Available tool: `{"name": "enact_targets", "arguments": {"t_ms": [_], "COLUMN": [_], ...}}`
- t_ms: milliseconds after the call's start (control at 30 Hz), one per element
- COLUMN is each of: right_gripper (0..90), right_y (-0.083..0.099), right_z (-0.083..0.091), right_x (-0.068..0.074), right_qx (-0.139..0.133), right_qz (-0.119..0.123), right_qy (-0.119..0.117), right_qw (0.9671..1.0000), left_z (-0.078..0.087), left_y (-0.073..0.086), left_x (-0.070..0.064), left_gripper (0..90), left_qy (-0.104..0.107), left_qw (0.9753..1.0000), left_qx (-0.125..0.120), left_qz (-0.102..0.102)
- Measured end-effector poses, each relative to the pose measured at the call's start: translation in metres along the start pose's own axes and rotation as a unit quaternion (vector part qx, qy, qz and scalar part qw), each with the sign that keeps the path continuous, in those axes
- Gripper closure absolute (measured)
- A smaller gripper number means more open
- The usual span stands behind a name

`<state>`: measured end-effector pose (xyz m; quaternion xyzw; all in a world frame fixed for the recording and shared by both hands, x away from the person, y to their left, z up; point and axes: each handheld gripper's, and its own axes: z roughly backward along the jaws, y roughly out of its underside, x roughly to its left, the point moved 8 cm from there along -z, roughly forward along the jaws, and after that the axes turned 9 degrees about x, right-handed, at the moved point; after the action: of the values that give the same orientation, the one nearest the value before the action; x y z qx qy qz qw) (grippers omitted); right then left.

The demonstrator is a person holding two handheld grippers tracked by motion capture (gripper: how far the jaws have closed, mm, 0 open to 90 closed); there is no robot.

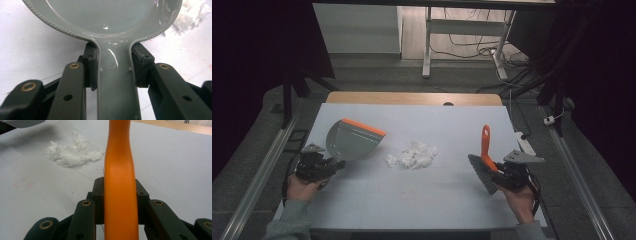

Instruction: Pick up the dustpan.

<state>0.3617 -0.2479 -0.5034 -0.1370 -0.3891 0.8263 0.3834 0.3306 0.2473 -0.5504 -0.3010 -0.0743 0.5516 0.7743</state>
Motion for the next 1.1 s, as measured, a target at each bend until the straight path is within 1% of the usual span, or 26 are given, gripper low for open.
{"name": "enact_targets", "arguments": {"t_ms": [233,500,633,767,933,967,1033,1100], "right_gripper": [70.2,70.3,70.2,70.2,70.2,70.2,70.2,70.2], "right_y": [0.000,0.000,0.000,0.000,-0.001,-0.001,-0.001,-0.001], "right_z": [0.000,0.000,0.000,-0.001,0.000,0.000,0.000,0.000], "right_x": [0.000,0.000,0.001,0.002,0.002,0.002,0.002,0.002], "right_qx": [-0.001,-0.001,0.000,0.000,-0.001,-0.001,-0.002,-0.001], "right_qz": [0.000,0.002,0.002,0.002,0.002,0.002,0.003,0.003], "right_qy": [0.001,0.002,0.001,0.000,0.000,0.000,0.000,0.000], "right_qw": [1.0000,1.0000,1.0000,1.0000,1.0000,1.0000,1.0000,1.0000], "left_z": [0.007,0.013,0.016,0.019,0.023,0.023,0.024,0.026], "left_y": [0.003,0.008,0.010,0.013,0.015,0.016,0.018,0.019], "left_x": [0.001,0.001,0.002,0.000,-0.002,-0.002,-0.004,-0.007], "left_gripper": [61.8,61.8,61.8,61.8,61.8,61.8,61.8,61.8], "left_qy": [0.006,0.018,0.022,0.030,0.037,0.038,0.048,0.049], "left_qw": [0.9999,0.9992,0.9989,0.9981,0.9974,0.9970,0.9964,0.9958], "left_qx": [-0.002,-0.005,-0.006,-0.008,-0.009,-0.009,-0.008,-0.007], "left_qz": [-0.014,-0.036,-0.041,-0.053,-0.061,-0.066,-0.069,-0.077]}}
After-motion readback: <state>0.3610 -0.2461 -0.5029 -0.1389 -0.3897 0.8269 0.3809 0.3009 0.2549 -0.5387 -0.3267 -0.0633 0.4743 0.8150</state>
